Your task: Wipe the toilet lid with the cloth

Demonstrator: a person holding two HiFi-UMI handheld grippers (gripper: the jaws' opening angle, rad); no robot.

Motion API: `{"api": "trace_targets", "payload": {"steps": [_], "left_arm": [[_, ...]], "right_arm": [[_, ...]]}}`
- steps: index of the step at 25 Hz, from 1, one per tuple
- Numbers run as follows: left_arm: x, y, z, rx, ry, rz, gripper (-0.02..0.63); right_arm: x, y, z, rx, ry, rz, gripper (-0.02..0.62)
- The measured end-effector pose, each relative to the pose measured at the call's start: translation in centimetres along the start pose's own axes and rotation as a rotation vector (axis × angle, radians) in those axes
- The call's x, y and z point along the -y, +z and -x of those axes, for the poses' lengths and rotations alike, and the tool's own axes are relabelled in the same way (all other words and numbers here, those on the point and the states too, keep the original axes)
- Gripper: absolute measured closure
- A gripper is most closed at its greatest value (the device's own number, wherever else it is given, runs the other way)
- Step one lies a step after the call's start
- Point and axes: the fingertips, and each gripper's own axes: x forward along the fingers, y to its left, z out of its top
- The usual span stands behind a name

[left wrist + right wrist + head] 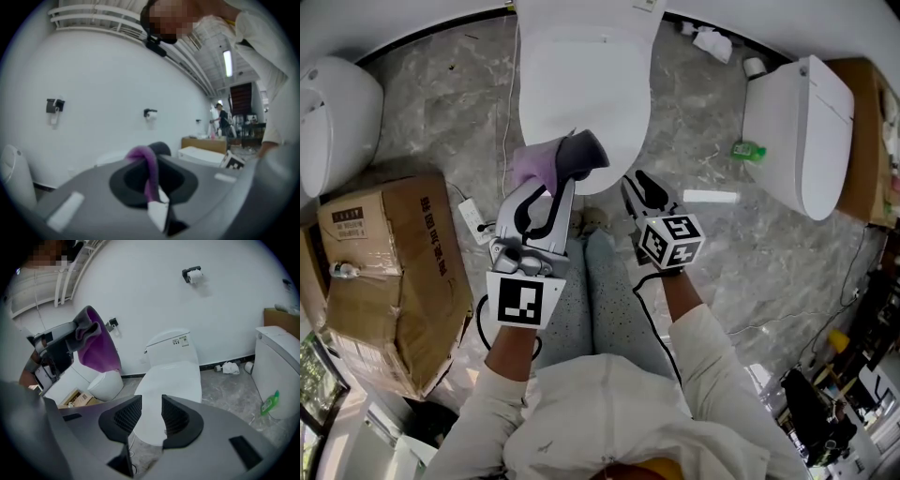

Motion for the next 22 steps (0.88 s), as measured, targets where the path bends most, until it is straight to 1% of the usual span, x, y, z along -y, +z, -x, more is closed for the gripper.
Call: {"api": "trace_targets", "payload": {"steps": [3, 7, 12, 14, 18, 22], "left_arm": [[0.2, -1.4, -0.4, 0.004, 0.003, -0.007, 0.583], [-0.3, -3.5, -0.3, 0.001, 0.019, 0.009, 0.583], [-0.6, -4.9, -0.5, 0.017, 0.024, 0.01, 0.583], [-0.6, -5.4, -0.6, 0.025, 0.024, 0.008, 0.583], [-1.0, -6.5, -0.5, 0.024, 0.032, 0.021, 0.583], [-1.5, -7.1, -0.5, 0.019, 0.035, 0.02, 0.583]], "right_arm": [[1.8, -2.4, -1.7, -0.035, -0.004, -0.049, 0.468], [3.8, -5.2, -4.2, -0.073, -0.023, -0.113, 0.449], [7.0, -9.2, -6.7, -0.141, -0.058, -0.237, 0.407], [8.1, -10.6, -7.6, -0.16, -0.064, -0.294, 0.403], [8.8, -12.7, -9.0, -0.201, -0.055, -0.349, 0.403], [9.1, -13.5, -9.8, -0.214, -0.074, -0.381, 0.403]]}}
